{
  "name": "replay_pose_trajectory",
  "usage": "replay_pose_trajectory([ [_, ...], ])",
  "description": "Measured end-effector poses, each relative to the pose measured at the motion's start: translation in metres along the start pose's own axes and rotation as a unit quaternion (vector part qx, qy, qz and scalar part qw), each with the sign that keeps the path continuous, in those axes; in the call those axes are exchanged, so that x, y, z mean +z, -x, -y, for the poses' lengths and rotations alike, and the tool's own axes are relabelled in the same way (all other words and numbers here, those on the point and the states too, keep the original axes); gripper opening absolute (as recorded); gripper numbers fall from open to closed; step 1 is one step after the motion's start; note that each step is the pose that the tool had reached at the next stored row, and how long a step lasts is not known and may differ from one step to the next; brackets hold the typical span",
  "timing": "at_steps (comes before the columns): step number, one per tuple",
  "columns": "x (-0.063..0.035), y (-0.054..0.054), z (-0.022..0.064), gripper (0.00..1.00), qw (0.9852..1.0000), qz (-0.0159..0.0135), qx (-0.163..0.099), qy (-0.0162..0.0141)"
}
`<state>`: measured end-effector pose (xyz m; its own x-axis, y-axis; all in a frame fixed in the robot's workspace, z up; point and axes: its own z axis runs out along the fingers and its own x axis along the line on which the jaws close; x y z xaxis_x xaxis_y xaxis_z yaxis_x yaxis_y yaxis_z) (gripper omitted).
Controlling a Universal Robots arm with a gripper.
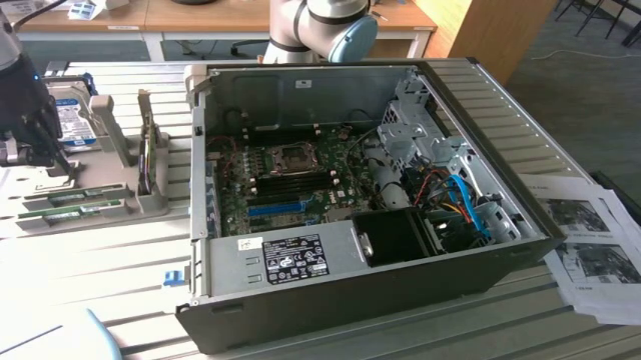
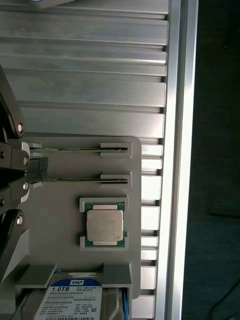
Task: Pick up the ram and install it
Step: 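Pick up the ram and move it above insertion slot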
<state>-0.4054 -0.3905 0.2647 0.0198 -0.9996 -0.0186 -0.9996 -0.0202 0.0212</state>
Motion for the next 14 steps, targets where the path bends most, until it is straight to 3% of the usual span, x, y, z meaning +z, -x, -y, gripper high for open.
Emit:
replay_pose_trajectory([
  [14, 0.0171, 0.000, 0.0004, 0.09, 1.0000, 0.0000, 0.000, 0.0000],
])
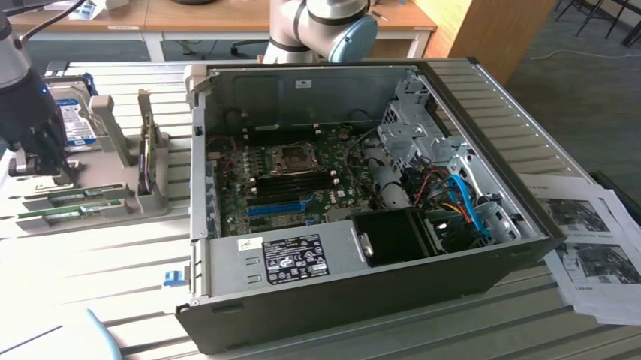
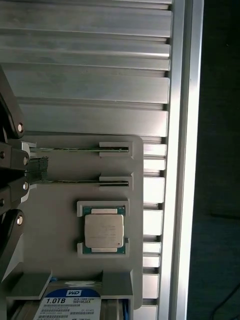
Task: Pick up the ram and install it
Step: 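Pick up the ram and move it above insertion slot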
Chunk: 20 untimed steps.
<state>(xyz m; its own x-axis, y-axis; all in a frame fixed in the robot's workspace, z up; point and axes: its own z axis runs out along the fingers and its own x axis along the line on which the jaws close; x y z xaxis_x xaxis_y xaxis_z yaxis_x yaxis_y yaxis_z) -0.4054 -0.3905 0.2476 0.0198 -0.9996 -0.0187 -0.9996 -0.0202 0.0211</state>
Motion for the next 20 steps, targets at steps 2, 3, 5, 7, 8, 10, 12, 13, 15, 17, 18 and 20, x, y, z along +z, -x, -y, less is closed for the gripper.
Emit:
replay_pose_trajectory([
  [2, 0.0024, 0.0000, 0.0000, 0.09, 1.0000, 0.0000, 0.000, 0.0000],
  [3, 0.0037, -0.0001, 0.0001, 0.09, 1.0000, 0.0000, 0.000, 0.0000],
  [5, 0.0049, -0.0001, 0.0000, 0.09, 1.0000, -0.0001, 0.000, 0.0001],
  [7, 0.0049, -0.0001, 0.0000, 0.09, 1.0000, -0.0002, 0.000, 0.0002],
  [8, 0.0049, -0.0001, 0.0001, 0.09, 1.0000, -0.0002, 0.000, 0.0002],
  [10, 0.0050, -0.0001, 0.0001, 0.09, 1.0000, -0.0001, 0.000, 0.0000],
  [12, 0.0050, -0.0001, 0.0001, 0.09, 1.0000, -0.0001, 0.000, 0.0001],
  [13, 0.0050, -0.0001, 0.0001, 0.10, 1.0000, -0.0001, 0.000, 0.0001],
  [15, 0.0050, -0.0001, 0.0001, 0.16, 1.0000, -0.0001, 0.000, 0.0001],
  [17, 0.0051, -0.0001, 0.0001, 0.23, 1.0000, -0.0001, 0.000, 0.0001],
  [18, 0.0050, -0.0001, 0.0001, 0.23, 1.0000, -0.0001, 0.000, 0.0001],
  [20, 0.0050, -0.0001, 0.0001, 0.23, 1.0000, -0.0001, 0.000, 0.0001],
])
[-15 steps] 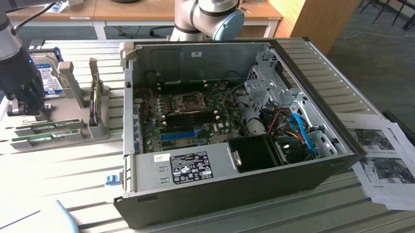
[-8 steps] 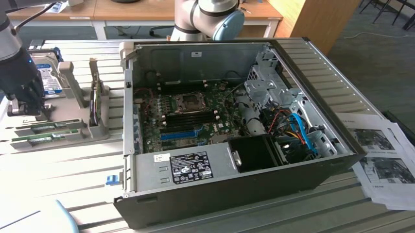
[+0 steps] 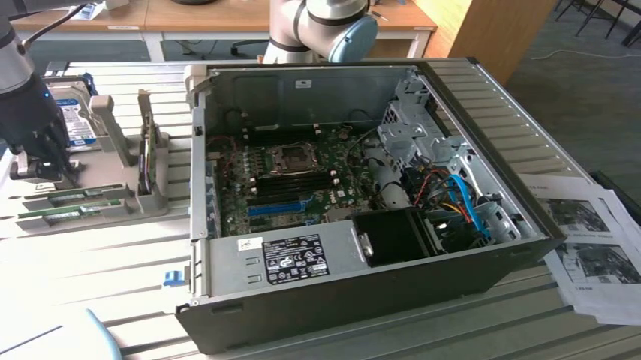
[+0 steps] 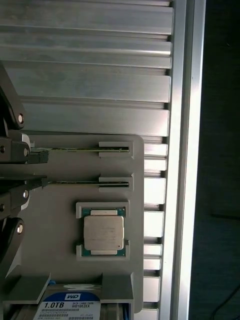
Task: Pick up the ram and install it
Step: 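Pick up the ram and move it above insertion slot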
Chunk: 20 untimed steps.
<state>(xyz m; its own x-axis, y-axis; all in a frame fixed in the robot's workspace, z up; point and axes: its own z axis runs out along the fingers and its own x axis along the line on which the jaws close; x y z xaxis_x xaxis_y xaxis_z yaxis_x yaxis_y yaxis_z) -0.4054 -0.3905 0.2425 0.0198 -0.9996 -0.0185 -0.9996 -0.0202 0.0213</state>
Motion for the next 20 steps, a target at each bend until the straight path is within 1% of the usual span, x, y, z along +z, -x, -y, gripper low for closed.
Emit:
replay_pose_trajectory([
  [8, 0.0000, -0.0020, 0.0000, 0.23, 1.0000, 0.0000, 0.000, 0.0000],
  [20, -0.0001, -0.0097, 0.0003, 0.23, 1.0000, 0.0000, 0.000, 0.0000],
])
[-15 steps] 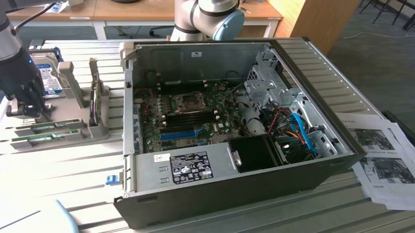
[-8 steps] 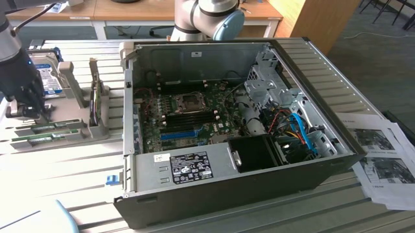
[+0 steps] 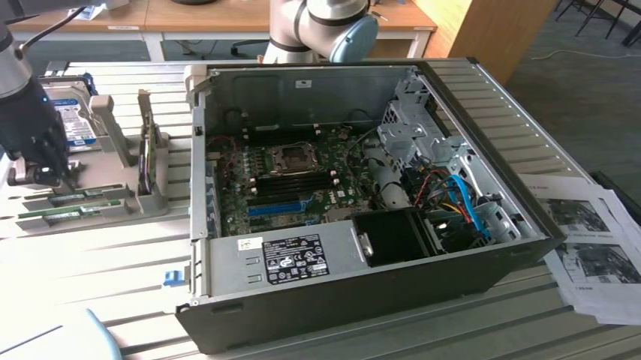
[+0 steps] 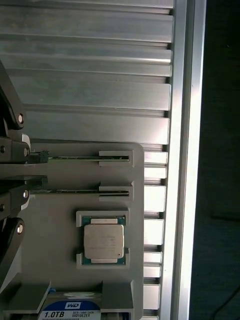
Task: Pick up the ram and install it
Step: 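Pick up the ram and move it above insertion slot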
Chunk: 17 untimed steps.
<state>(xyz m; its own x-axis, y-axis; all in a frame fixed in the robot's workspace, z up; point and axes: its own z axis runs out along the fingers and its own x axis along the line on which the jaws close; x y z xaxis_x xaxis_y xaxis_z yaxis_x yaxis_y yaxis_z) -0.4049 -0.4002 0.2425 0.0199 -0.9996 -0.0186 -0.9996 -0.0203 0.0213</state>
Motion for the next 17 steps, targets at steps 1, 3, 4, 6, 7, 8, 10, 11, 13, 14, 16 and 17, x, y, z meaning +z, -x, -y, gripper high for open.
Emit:
replay_pose_trajectory([
  [1, -0.0001, -0.0007, 0.0000, 0.23, 1.0000, 0.0000, 0.000, 0.0000],
  [3, -0.0001, -0.0023, 0.0000, 0.23, 1.0000, 0.0000, 0.000, 0.0000],
  [4, -0.0001, -0.0031, 0.0000, 0.23, 1.0000, 0.0000, 0.000, 0.0000],
  [6, -0.0001, -0.0046, 0.0000, 0.23, 1.0000, 0.0000, 0.000, 0.0000],
  [7, -0.0001, -0.0053, -0.0001, 0.23, 1.0000, 0.0000, 0.000, 0.0000],
  [8, -0.0001, -0.0058, -0.0001, 0.23, 1.0000, 0.0000, 0.000, 0.0000],
  [10, -0.0001, -0.0058, -0.0001, 0.23, 1.0000, 0.0000, 0.000, 0.0000],
  [11, -0.0001, -0.0058, -0.0001, 0.23, 1.0000, 0.0000, 0.000, 0.0000],
  [13, -0.0001, -0.0059, -0.0001, 0.23, 1.0000, 0.0000, 0.000, 0.0000],
  [14, -0.0001, -0.0059, -0.0001, 0.23, 1.0000, 0.0000, 0.000, 0.0000],
  [16, 0.0008, -0.0060, -0.0001, 0.23, 1.0000, 0.0001, 0.000, -0.0001],
  [17, 0.0016, -0.0060, -0.0001, 0.23, 1.0000, 0.0000, 0.000, 0.0000],
])
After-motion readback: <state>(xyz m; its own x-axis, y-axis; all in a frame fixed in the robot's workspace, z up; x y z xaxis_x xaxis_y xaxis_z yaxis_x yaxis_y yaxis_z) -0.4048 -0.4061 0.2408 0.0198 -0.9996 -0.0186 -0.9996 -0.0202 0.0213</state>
